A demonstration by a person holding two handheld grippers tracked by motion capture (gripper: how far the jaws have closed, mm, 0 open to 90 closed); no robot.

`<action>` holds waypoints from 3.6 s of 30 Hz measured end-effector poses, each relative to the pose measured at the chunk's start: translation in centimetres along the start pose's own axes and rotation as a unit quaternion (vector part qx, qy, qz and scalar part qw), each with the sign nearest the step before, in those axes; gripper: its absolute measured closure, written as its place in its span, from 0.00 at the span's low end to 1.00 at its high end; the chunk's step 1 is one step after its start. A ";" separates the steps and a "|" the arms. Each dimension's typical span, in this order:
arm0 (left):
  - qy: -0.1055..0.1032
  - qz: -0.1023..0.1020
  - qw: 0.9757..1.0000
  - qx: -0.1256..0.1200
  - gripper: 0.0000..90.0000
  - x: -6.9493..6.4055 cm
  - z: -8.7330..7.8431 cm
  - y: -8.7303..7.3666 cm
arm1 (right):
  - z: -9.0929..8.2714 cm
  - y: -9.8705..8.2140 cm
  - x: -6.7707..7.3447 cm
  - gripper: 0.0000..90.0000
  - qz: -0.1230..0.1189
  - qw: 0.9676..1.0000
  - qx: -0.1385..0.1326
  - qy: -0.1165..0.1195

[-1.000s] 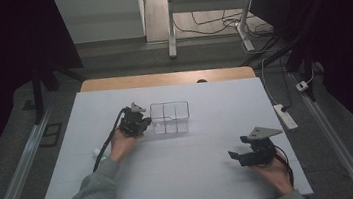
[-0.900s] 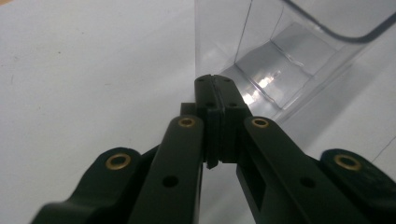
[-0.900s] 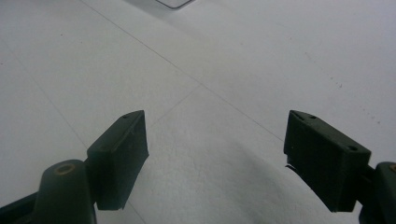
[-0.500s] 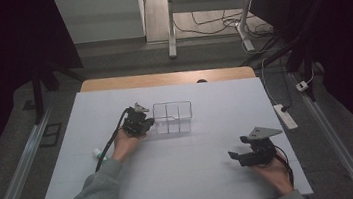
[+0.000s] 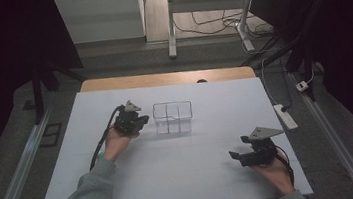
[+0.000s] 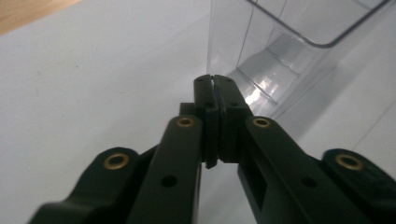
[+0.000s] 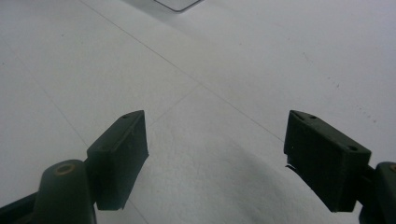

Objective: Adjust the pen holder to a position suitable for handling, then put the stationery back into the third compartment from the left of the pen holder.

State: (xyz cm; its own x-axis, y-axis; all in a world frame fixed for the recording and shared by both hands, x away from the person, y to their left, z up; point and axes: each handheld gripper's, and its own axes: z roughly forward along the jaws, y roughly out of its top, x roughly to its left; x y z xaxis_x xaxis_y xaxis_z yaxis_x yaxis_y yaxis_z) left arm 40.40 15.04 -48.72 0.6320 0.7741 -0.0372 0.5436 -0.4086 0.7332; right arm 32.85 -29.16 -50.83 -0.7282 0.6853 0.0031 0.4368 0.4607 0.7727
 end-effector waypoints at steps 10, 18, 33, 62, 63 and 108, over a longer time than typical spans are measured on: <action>-0.015 0.062 0.998 0.008 0.57 0.3 -3.4 -0.3 | 0.0 0.0 0.0 0.24 -0.002 1.000 -0.001 0.001; -0.033 0.059 0.998 0.018 0.52 1.7 -4.5 -1.1 | 0.0 0.0 0.0 0.24 -0.005 1.000 0.002 0.001; -0.024 0.057 0.997 0.041 0.46 3.4 -6.1 -1.9 | 0.0 0.0 0.1 0.24 -0.007 1.000 0.004 0.002; -0.020 0.103 0.991 0.085 0.40 5.2 -7.9 -4.2 | -0.1 0.0 0.2 0.24 -0.011 1.000 0.003 0.004; -0.021 0.103 0.991 0.084 0.40 5.2 -7.9 -4.2 | -0.1 0.0 0.2 0.24 -0.011 1.000 0.003 0.004; -0.111 0.360 0.897 0.229 0.37 5.9 -9.5 -7.2 | 0.2 -0.1 0.3 0.25 -0.015 1.000 0.013 0.002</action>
State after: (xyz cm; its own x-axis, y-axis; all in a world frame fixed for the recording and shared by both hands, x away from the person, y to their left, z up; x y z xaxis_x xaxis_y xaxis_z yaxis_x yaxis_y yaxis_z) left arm 34.97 27.15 -47.76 0.9774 0.1344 0.1632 0.0875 -0.9598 0.2666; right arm 32.73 -28.87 -51.05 -0.7429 0.6692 -0.0166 0.4284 0.4944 0.7564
